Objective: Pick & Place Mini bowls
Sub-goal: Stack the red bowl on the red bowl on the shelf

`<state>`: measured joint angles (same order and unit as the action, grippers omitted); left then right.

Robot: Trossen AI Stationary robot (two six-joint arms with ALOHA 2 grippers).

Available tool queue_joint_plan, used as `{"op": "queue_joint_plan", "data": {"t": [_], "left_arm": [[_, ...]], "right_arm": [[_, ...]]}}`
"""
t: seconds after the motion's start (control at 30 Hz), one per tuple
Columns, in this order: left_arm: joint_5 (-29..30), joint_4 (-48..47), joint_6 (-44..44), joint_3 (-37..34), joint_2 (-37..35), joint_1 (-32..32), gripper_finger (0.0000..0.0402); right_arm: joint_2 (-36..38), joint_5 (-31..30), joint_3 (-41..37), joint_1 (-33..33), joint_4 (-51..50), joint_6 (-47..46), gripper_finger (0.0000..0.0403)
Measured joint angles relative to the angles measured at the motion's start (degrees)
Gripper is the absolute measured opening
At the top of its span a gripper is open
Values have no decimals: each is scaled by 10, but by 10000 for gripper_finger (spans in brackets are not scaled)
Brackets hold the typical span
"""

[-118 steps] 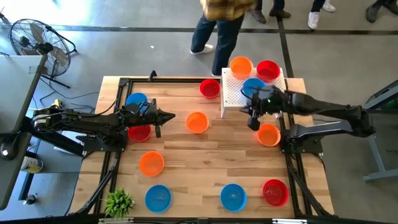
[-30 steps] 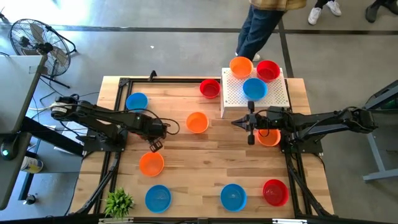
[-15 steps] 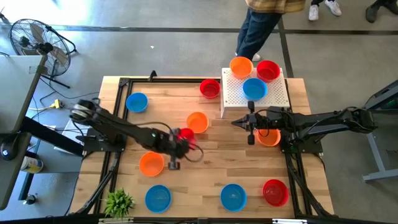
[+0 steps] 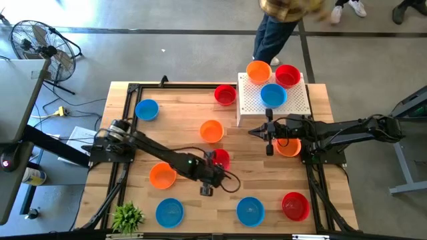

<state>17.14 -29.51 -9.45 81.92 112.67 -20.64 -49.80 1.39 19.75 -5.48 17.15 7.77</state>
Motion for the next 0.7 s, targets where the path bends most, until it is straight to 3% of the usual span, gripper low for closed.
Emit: {"op": "queue_joint_plan", "data": {"t": [0.4,0.7], "left_arm": [[-7,2,-31,11,20,4,21],[-49,13,-26,11,-2,4,109]], "right_arm": [[0,0,0,0,-3,-26,0],[0,-1,0,0,-4,-28,0]]}}
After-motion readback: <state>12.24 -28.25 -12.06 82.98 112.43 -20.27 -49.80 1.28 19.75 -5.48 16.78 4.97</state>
